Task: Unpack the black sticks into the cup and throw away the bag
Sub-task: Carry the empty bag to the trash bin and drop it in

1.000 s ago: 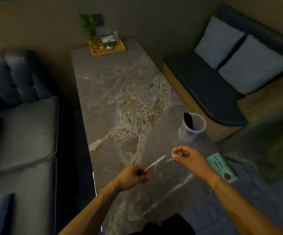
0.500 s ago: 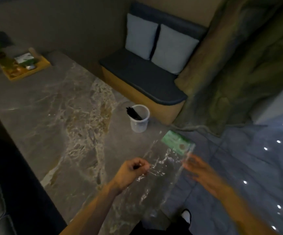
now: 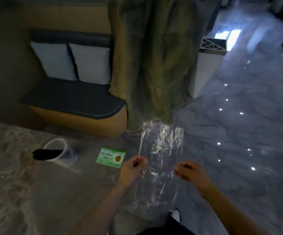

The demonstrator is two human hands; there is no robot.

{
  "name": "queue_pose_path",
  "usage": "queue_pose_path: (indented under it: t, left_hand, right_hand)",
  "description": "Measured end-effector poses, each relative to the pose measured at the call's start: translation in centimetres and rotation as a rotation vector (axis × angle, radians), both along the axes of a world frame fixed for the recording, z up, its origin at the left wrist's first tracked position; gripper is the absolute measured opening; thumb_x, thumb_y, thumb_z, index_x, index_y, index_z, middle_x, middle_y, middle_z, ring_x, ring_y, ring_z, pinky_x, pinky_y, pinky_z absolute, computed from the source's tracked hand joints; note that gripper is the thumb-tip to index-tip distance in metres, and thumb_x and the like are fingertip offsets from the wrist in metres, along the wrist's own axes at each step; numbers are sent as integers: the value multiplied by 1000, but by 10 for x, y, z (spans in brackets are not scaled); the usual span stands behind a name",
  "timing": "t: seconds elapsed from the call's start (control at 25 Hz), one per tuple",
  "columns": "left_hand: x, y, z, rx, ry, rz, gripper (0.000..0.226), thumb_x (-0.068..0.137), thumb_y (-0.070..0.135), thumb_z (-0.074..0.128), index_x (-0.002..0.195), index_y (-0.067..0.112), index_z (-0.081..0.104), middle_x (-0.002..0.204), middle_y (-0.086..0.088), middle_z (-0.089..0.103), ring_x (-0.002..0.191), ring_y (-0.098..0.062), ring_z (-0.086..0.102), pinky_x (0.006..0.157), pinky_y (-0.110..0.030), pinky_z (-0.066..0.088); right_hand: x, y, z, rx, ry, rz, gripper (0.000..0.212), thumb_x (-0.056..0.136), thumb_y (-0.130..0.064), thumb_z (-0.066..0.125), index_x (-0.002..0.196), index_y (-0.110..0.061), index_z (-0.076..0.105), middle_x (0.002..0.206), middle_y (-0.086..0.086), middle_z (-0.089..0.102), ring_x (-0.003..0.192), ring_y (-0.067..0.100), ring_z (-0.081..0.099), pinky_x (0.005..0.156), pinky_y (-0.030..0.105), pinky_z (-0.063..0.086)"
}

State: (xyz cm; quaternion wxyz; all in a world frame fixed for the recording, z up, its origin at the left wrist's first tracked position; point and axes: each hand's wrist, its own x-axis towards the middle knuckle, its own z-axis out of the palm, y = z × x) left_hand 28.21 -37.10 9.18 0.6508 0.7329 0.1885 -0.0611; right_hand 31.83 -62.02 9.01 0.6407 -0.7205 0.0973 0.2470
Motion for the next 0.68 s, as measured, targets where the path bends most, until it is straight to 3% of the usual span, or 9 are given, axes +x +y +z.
queue_pose_path:
  t: [0.2,0.44,0.68]
  left_hand:
    - [55,-69,0,114,-1,-78,19,83,7,74,75,24,69,67,7,68,55,2,59,57,-12,49]
    - [106,-139,5,108,36,-197,16,84,3,72,78,18,68,68,2,66,48,6,56,51,-12,48]
    - [160,-189,4,21,80,-227,7,85,2,70,90,7,69,74,0,67,63,-8,58,58,-16,51]
  right_hand:
    - [32,-83,2,-2,-90,-120,8,84,-15,71,81,-19,76,75,9,76,65,15,71,58,20,57]
    - [53,-155,-7,-37,-95,-282,5,82,-16,73,78,-18,75,69,7,74,61,14,67,58,24,54]
    - [74,-196,-7,-32,-80,-431,8,84,-15,70,81,-8,72,67,5,73,58,12,68,54,19,53]
